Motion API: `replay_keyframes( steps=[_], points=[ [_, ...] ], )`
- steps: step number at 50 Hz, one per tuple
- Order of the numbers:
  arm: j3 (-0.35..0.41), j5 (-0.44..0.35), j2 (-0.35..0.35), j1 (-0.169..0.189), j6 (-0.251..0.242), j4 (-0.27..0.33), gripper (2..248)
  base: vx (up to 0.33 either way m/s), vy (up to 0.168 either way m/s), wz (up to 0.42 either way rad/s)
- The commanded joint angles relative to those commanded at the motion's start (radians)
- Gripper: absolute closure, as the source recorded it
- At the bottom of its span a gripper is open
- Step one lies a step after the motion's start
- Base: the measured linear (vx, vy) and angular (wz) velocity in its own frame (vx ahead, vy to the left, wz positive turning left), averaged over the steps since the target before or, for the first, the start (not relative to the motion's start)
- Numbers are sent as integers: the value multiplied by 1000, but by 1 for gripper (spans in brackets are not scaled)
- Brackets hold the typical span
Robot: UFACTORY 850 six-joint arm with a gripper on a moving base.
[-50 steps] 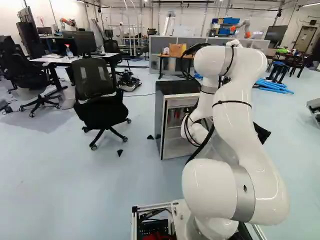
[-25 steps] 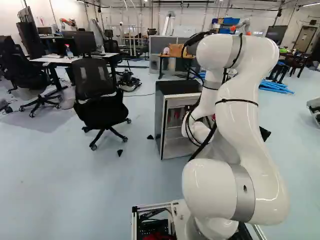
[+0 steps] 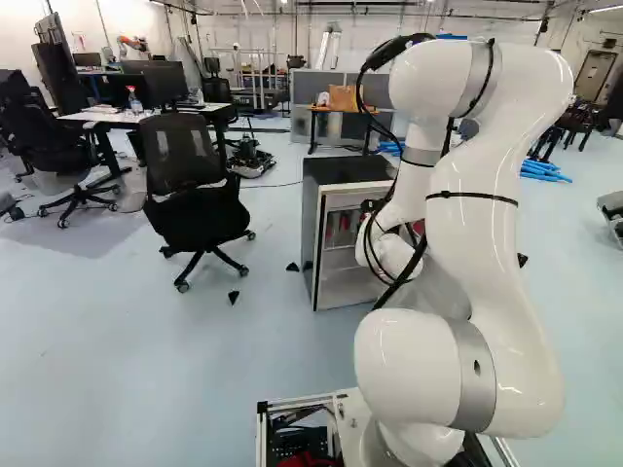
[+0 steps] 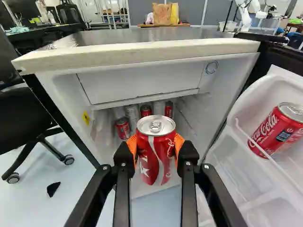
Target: Grab a drink from the fridge
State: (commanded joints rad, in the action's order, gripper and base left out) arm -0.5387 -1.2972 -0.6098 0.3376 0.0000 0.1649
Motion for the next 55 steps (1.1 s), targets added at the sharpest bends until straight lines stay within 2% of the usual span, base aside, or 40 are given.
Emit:
replay_keyframes(
  steps=[22,55],
  points=[
    [76,1,105,6,0,0,152,0,0,0],
    [111,23,212,6,0,0,152,0,0,0]
  ],
)
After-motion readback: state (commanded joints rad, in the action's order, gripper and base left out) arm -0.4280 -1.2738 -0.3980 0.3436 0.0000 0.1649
